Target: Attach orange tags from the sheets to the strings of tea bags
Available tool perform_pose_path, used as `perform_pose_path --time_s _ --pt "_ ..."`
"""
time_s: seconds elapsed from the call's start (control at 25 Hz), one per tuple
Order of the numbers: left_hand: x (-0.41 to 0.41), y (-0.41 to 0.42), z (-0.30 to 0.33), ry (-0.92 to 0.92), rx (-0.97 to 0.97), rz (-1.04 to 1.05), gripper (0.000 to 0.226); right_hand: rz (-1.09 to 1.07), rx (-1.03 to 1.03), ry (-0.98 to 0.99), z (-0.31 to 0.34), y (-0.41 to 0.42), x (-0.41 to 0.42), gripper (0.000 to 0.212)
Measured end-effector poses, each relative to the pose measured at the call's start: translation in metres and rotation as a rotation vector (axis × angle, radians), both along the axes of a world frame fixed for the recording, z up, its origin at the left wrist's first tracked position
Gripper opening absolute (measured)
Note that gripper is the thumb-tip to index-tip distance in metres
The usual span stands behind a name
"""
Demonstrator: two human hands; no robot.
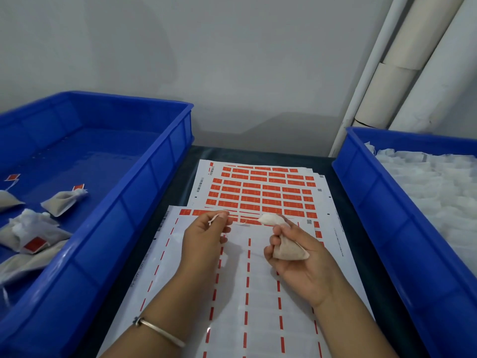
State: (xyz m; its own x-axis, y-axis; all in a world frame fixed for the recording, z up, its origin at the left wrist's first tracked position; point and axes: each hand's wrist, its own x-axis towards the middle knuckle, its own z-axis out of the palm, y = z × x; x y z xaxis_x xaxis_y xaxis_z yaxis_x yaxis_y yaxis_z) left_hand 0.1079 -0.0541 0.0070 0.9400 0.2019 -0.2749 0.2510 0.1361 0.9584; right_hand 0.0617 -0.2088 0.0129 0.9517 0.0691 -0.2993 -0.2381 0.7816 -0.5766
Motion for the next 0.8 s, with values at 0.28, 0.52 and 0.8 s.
perform_pose_path --time_s 0.28,0.52,0.8 --pt "-0.016 -0.002 0.001 -0.355 0.546 -0.535 0.021 -0.191 -0.185 -0.072 -0.002 -0.006 0.002 0.043" --pt "-0.028 -0.005 0.004 -0.624 0.606 -0.632 0.009 -0.063 -0.91 -0.224 0.002 0.01 -0.005 0.054" --pt "-0.024 -0.006 0.009 -0.504 0.401 -0.495 0.003 0.089 -1.055 -0.331 0.004 0.004 -0.008 0.065"
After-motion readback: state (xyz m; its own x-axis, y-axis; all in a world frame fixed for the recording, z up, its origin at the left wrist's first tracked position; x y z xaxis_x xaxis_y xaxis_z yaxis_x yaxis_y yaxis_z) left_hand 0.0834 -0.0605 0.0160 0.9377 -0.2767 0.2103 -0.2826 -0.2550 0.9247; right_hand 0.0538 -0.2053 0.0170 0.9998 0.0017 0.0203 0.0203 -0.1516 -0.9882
